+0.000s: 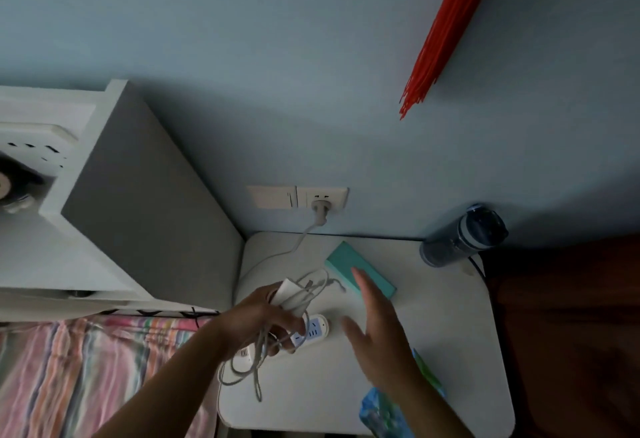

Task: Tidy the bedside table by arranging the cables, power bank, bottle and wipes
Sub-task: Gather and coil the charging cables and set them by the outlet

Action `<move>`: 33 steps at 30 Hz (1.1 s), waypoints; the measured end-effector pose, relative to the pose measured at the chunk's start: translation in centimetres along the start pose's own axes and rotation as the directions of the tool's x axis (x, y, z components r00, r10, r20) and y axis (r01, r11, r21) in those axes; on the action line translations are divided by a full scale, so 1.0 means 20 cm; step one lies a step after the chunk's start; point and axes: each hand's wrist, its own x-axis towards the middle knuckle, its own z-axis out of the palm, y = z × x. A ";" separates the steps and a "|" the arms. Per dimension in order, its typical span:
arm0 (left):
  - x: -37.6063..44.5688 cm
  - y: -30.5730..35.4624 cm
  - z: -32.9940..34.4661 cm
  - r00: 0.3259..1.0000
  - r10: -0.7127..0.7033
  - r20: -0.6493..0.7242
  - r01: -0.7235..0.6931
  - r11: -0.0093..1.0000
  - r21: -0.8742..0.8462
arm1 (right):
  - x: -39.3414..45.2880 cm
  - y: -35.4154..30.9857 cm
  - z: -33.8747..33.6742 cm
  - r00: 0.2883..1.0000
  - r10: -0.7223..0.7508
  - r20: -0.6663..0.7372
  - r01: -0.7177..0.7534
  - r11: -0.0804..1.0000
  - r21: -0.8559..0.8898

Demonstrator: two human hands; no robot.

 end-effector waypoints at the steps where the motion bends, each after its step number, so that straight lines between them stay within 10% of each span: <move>1: 0.00 0.01 -0.01 0.998 -0.005 0.068 0.005 1.000 0.000 | 0.08 0.00 0.00 0.997 0.025 0.068 -0.030 0.996 0.081; 5: 0.00 0.01 0.00 0.977 -0.002 0.215 0.015 0.998 -0.063 | 0.26 -0.03 0.04 0.971 0.082 0.226 -0.146 0.948 0.281; 14: 0.09 -0.08 0.18 0.962 0.045 -0.269 -0.107 0.969 -0.222 | 0.12 -0.15 0.39 0.859 0.382 0.340 -0.512 0.647 0.566; 19: 0.13 -0.14 0.17 0.947 0.019 -0.320 -0.078 0.982 -0.170 | 0.15 -0.11 0.44 0.892 0.375 0.252 -0.438 0.855 0.279; 28: 0.27 -0.16 0.13 0.970 -0.017 -0.244 -0.025 0.986 -0.165 | 0.14 -0.01 0.35 0.836 0.427 0.344 -0.547 0.620 0.562; 33: 0.40 -0.16 0.01 0.971 -0.074 -0.226 0.063 0.996 -0.055 | 0.12 0.11 0.22 0.860 0.457 0.226 -0.510 0.768 0.388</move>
